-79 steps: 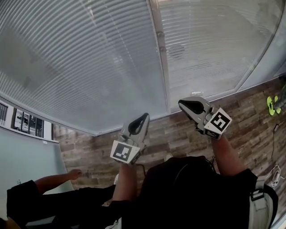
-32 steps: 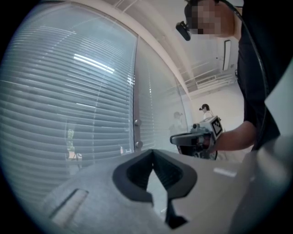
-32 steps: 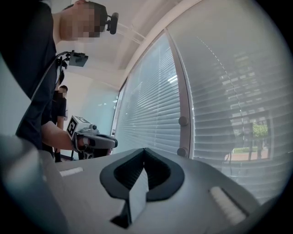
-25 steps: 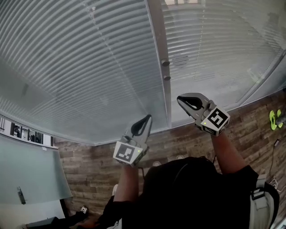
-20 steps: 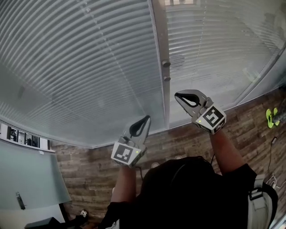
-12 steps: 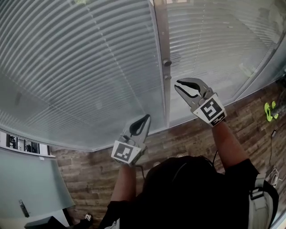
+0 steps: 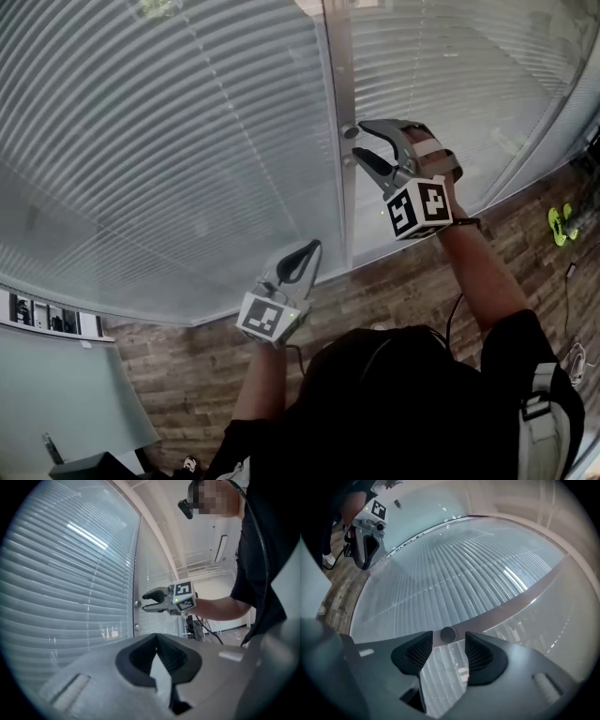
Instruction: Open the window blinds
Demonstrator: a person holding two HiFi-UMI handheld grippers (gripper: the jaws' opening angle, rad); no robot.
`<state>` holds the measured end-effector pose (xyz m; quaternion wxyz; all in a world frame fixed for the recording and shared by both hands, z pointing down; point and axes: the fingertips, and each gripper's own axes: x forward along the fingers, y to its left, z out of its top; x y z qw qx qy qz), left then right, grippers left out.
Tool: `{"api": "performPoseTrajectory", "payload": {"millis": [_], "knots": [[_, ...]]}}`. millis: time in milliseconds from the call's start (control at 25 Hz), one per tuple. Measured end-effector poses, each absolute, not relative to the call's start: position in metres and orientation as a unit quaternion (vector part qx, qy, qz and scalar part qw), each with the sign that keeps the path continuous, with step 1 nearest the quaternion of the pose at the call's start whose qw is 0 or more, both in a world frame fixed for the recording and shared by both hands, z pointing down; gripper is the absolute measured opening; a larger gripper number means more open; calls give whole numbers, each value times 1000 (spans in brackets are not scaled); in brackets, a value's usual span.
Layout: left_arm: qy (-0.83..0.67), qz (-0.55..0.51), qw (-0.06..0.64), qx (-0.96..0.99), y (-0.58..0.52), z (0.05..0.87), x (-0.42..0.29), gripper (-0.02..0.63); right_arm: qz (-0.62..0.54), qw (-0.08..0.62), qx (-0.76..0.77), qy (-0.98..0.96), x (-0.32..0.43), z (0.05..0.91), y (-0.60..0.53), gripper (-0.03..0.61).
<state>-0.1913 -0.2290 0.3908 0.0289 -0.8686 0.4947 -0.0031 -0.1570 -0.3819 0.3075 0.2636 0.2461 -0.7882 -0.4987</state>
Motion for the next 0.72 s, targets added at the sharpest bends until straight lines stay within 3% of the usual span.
{"api": "performPoseTrajectory", "payload": {"millis": [280, 640, 720], "knots": [[498, 1, 36, -866, -234, 403, -201, 3, -542, 305, 246, -743, -172, 319, -406, 219], [511, -2, 20, -859, -231, 409, -208, 5, -558, 319, 254, -723, -176, 329, -419, 126], [514, -2, 11, -858, -229, 408, -208, 5, -559, 317, 257, -721, -176, 329, -419, 129]]}}
